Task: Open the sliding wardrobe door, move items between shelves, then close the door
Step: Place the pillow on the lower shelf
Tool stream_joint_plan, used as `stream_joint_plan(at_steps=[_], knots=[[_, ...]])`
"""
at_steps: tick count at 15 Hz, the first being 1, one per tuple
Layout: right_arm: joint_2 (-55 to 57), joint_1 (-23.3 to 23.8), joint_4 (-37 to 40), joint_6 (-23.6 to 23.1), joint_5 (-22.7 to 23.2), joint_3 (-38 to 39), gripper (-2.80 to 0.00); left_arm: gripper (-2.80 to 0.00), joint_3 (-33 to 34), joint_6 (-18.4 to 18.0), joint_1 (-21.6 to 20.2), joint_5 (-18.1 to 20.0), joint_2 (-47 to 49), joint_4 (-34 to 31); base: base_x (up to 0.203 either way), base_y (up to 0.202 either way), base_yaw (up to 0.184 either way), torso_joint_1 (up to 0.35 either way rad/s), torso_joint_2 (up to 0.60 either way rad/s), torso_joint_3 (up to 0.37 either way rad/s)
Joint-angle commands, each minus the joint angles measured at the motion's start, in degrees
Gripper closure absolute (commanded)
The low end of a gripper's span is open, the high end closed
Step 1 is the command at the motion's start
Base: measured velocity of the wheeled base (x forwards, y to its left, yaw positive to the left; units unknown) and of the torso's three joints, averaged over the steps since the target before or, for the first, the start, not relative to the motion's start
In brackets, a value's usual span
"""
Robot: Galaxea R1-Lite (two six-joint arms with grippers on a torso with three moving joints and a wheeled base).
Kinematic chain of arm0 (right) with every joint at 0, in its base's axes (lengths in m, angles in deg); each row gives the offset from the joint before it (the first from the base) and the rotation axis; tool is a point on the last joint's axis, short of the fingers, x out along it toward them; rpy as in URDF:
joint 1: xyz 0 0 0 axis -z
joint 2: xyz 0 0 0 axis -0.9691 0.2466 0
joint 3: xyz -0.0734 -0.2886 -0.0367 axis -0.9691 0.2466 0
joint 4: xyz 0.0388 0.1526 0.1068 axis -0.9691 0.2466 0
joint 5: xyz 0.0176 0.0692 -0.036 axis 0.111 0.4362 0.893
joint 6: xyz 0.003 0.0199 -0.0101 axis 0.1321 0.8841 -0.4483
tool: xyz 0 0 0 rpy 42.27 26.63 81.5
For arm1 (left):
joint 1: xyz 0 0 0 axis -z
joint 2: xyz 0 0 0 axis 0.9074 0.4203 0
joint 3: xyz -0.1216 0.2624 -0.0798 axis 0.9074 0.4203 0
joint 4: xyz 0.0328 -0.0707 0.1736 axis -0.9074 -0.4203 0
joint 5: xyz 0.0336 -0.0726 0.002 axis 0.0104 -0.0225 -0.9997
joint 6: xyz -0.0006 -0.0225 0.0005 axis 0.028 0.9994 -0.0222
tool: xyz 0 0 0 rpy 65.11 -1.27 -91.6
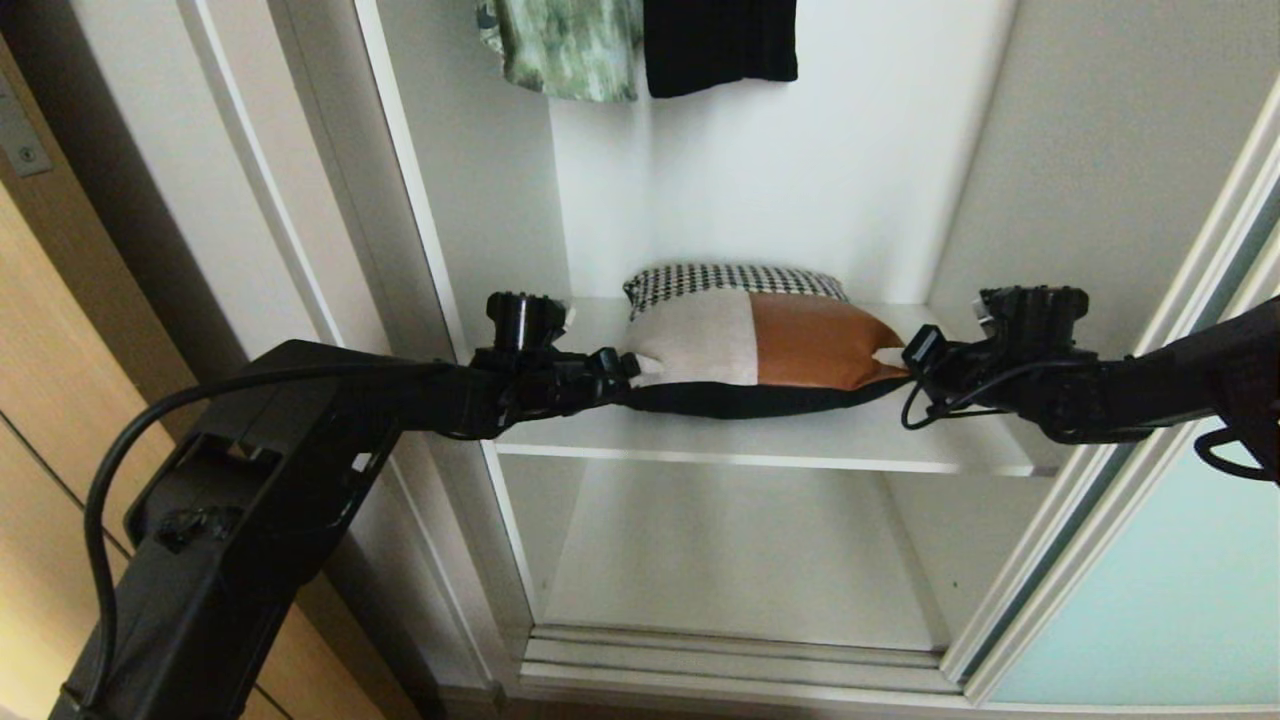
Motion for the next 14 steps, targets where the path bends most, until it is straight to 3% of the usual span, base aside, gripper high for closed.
stream_joint_plan(at_steps=[1, 5, 10, 14], knots=[[-0.2, 0.6, -0.5, 0.2, 1.2, 0.7, 0.00, 0.00, 0.0, -0.1, 0.1, 0.0, 1.1, 2.0, 0.000, 0.000, 0.000, 0.000, 0.00, 0.000], [0.0, 0.6, -0.8, 0.1, 1.9, 1.3, 0.00, 0.00, 0.0, -3.8, 0.1, -1.3, 3.6, 7.8, 0.000, 0.000, 0.000, 0.000, 0.00, 0.000], [0.5, 0.6, -1.8, 0.1, 2.2, 1.7, 0.00, 0.00, 0.1, -6.7, 0.1, -2.2, 3.4, 10.1, 0.000, 0.000, 0.000, 0.000, 0.00, 0.000], [-2.6, 0.8, -5.6, 0.0, 5.6, 7.6, 0.00, 0.00, 1.8, -6.5, 1.3, -5.4, -2.1, 5.8, 0.000, 0.000, 0.000, 0.000, 0.00, 0.000]])
